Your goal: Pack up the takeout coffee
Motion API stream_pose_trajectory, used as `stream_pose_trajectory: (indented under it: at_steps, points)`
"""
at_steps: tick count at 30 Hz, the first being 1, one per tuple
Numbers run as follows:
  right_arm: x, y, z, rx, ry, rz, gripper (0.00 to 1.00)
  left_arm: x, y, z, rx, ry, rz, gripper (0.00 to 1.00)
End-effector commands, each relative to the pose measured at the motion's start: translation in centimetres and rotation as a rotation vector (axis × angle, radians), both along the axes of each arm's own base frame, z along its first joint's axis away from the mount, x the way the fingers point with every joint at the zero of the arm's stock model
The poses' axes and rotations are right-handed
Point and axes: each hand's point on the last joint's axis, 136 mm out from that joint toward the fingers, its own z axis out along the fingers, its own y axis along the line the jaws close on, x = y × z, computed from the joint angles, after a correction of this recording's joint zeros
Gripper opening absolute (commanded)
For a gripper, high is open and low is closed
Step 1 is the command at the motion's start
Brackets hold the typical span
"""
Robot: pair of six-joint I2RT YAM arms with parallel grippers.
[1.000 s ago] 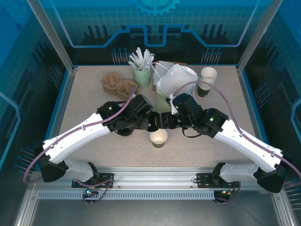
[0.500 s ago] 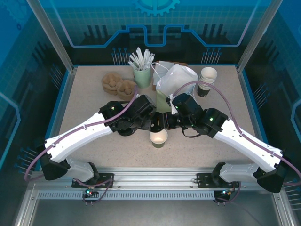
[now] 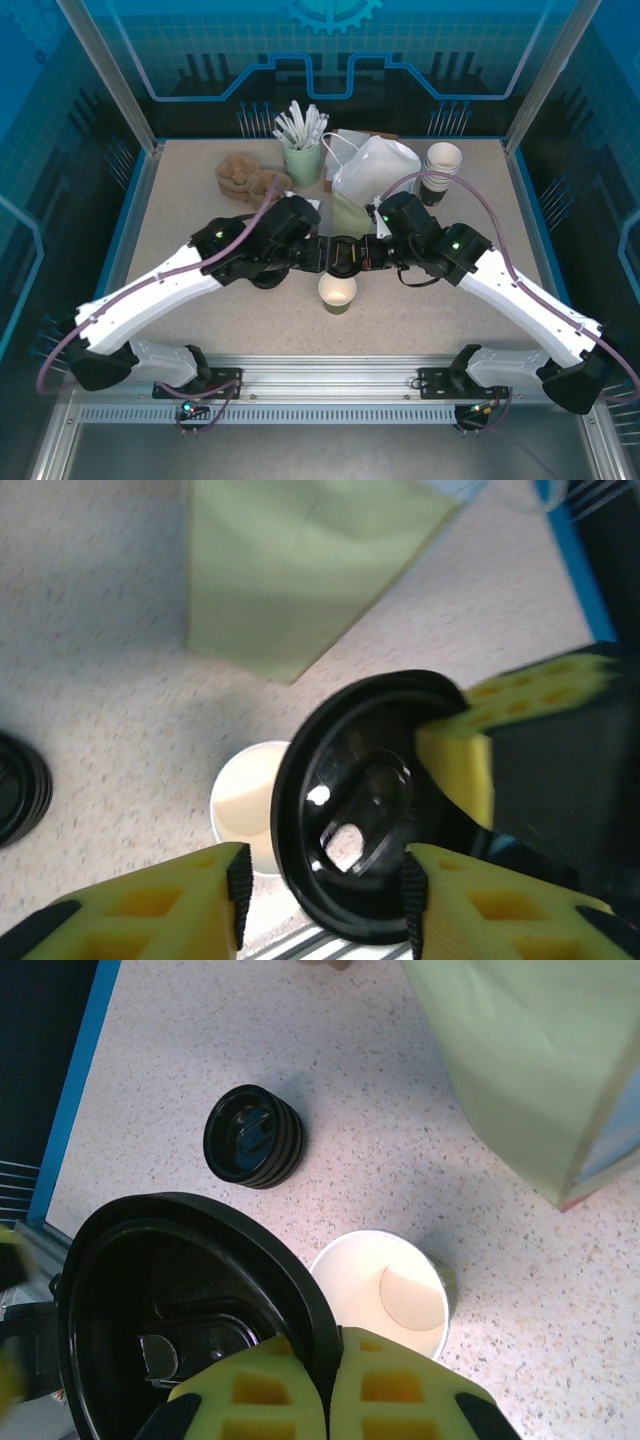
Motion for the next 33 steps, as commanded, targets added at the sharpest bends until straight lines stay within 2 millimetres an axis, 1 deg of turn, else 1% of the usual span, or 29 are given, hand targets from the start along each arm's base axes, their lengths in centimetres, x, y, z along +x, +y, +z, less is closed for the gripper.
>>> stream_pose_trajectory:
  at_steps: [1, 4, 6, 8, 11, 16, 20, 22, 24, 27, 31, 33]
  points:
    - [-1.8, -1.8, 0.2, 0.013, 0.095, 0.000, 0.00, -0.7, -1.4, 4.0, -0.129, -0.149, -0.138, 0.52]
    - [-2.6, -3.3, -0.1, 0.019, 0.167, -0.021, 0.00, -0.8, -1.9, 5.6, -0.160, -0.250, -0.211, 0.57]
    - [-3.3, -4.0, 0.0, 0.044, 0.213, -0.021, 0.00, -0.9, -2.3, 6.1, -0.162, -0.318, -0.266, 0.58]
    - [-4.1, -4.7, 0.0, 0.069, 0.261, -0.022, 0.00, -1.3, -2.9, 6.4, -0.144, -0.391, -0.332, 0.59]
    - [-5.3, -5.7, -0.2, 0.107, 0.340, -0.034, 0.00, -1.9, -4.1, 6.3, -0.094, -0.497, -0.433, 0.59]
    - [-6.5, -7.3, -0.3, 0.134, 0.388, -0.062, 0.00, -2.7, -5.5, 4.1, 0.011, -0.590, -0.543, 0.59]
    - [-7.4, -8.3, -1.8, 0.150, 0.445, -0.095, 0.00, -4.7, -7.1, 2.8, 0.039, -0.701, -0.683, 0.58]
    - [-7.8, -8.6, -2.5, 0.159, 0.462, -0.106, 0.00, -5.3, -7.7, 2.1, 0.052, -0.731, -0.740, 0.59]
    - [-8.1, -9.2, -3.2, 0.155, 0.479, -0.125, 0.00, -5.6, -8.2, 1.0, 0.080, -0.746, -0.795, 0.61]
    - [-8.7, -9.5, -3.8, 0.152, 0.503, -0.129, 0.00, -5.7, -8.6, -0.4, 0.137, -0.756, -0.862, 0.64]
    - [-9.0, -10.0, -4.6, 0.140, 0.522, -0.144, 0.00, -6.3, -9.3, -1.4, 0.155, -0.827, -0.960, 0.66]
    - [-8.9, -9.9, -4.8, 0.146, 0.528, -0.141, 0.00, -6.9, -9.9, -2.4, 0.160, -0.875, -1.038, 0.71]
